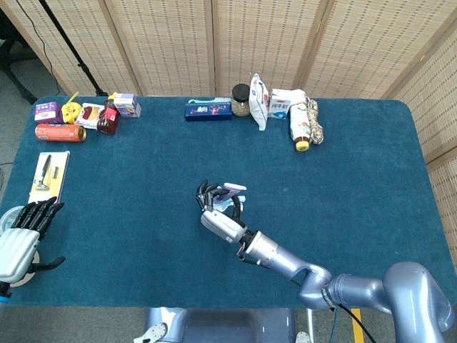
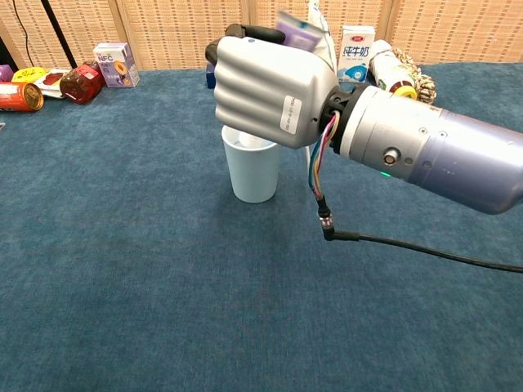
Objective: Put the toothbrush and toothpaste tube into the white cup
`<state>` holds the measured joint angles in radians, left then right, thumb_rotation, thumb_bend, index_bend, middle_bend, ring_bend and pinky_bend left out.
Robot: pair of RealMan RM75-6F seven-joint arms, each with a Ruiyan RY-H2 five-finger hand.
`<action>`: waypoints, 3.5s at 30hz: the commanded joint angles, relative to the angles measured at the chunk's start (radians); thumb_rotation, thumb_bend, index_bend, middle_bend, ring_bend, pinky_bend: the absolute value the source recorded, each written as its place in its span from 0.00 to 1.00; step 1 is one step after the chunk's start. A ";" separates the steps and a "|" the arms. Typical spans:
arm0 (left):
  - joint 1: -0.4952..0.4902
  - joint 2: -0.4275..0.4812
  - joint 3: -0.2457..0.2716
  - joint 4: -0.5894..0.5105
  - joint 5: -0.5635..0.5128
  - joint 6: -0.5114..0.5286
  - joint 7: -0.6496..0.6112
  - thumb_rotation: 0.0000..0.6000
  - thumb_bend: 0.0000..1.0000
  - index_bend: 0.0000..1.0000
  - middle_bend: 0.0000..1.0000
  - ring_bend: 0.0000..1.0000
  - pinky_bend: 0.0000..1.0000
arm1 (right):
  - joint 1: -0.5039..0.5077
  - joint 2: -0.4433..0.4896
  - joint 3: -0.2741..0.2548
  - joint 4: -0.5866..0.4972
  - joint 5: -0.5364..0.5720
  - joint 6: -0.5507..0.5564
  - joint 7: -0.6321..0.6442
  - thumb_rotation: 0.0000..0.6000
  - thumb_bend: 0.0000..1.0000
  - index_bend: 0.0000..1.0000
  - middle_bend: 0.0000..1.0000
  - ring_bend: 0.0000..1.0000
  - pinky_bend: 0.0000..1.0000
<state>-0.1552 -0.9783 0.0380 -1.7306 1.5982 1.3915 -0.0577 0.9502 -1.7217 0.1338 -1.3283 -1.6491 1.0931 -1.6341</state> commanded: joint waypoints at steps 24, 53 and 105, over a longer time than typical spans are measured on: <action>-0.001 -0.002 0.005 -0.004 0.011 -0.003 0.014 1.00 0.06 0.00 0.00 0.00 0.00 | -0.014 0.156 0.072 -0.180 -0.062 0.019 -0.044 1.00 0.53 0.31 0.36 0.23 0.59; -0.003 0.003 0.005 0.000 0.011 -0.005 0.001 1.00 0.06 0.00 0.00 0.00 0.00 | -0.030 0.162 0.005 -0.073 -0.166 -0.046 -0.053 1.00 0.53 0.34 0.37 0.23 0.59; 0.044 -0.082 -0.002 0.017 0.021 0.078 0.126 1.00 0.06 0.00 0.00 0.00 0.00 | -0.515 0.598 0.098 -0.317 0.343 0.181 1.160 1.00 0.00 0.00 0.00 0.00 0.00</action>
<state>-0.1210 -1.0405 0.0421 -1.7230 1.6188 1.4505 0.0522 0.5287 -1.1925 0.2799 -1.5885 -1.3824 1.3027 -0.6250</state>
